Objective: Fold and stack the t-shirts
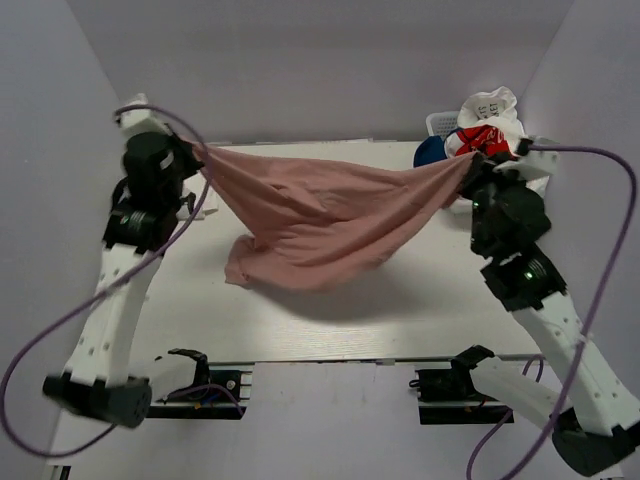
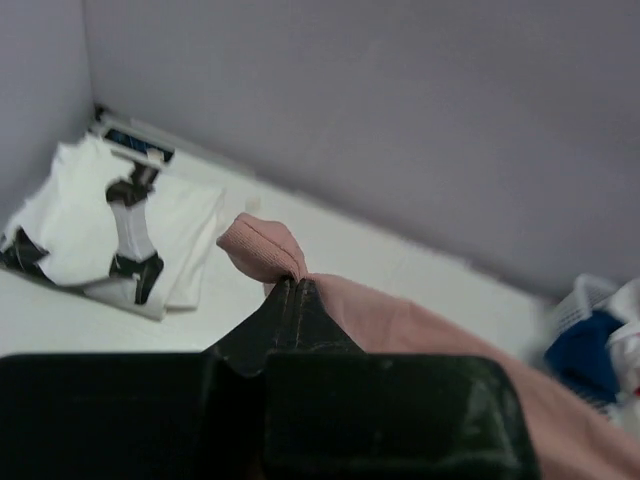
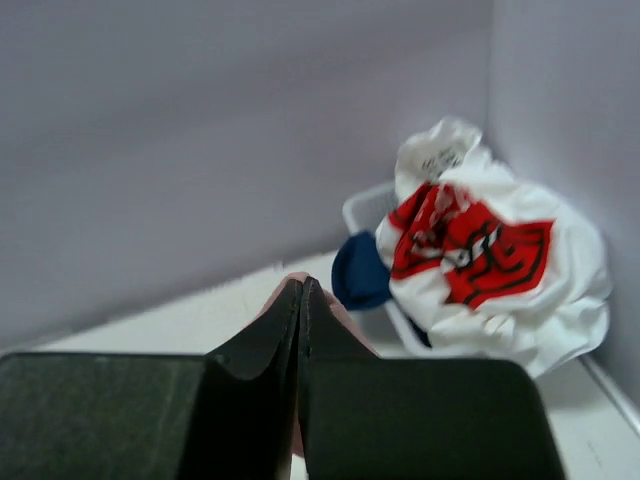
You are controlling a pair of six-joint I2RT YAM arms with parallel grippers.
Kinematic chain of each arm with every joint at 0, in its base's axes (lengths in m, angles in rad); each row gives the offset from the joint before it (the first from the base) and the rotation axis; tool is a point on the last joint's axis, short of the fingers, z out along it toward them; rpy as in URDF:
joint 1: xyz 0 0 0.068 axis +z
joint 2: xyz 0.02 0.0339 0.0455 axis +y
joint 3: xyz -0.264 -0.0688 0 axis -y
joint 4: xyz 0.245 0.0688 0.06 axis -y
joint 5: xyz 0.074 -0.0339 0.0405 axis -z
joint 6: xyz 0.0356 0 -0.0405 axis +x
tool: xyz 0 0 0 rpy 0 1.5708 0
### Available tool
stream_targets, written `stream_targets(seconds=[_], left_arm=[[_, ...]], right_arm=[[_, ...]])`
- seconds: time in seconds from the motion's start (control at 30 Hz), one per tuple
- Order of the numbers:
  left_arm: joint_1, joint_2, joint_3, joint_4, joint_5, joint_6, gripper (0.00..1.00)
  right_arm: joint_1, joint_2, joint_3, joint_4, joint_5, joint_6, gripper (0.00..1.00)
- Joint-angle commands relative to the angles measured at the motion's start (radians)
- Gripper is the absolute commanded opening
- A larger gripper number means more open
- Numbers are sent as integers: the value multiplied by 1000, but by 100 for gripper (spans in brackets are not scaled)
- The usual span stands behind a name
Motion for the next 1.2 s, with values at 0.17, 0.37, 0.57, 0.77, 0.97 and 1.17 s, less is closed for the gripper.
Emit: stream_targets(seconds=[0.17, 0.37, 0.57, 0.77, 0.97, 1.17], left_arm=[[4, -338, 83, -122, -127, -42, 0], [23, -387, 250, -226, -128, -42, 0], [23, -366, 180, -236, -107, -104, 0], [23, -237, -131, -236, -119, -257, 0], [32, 39, -320, -245, -110, -346, 46], [64, 174, -278, -300, -141, -377, 100]], right_arm=[[-7, -177, 198, 117, 93, -236, 0], [3, -163, 370, 71, 106, -325, 0], [3, 17, 462, 26, 188, -388, 0], [-54, 252, 362, 45, 166, -370, 0], [-224, 660, 359, -69, -176, -180, 0], [-220, 879, 556, -302, -328, -152, 90]])
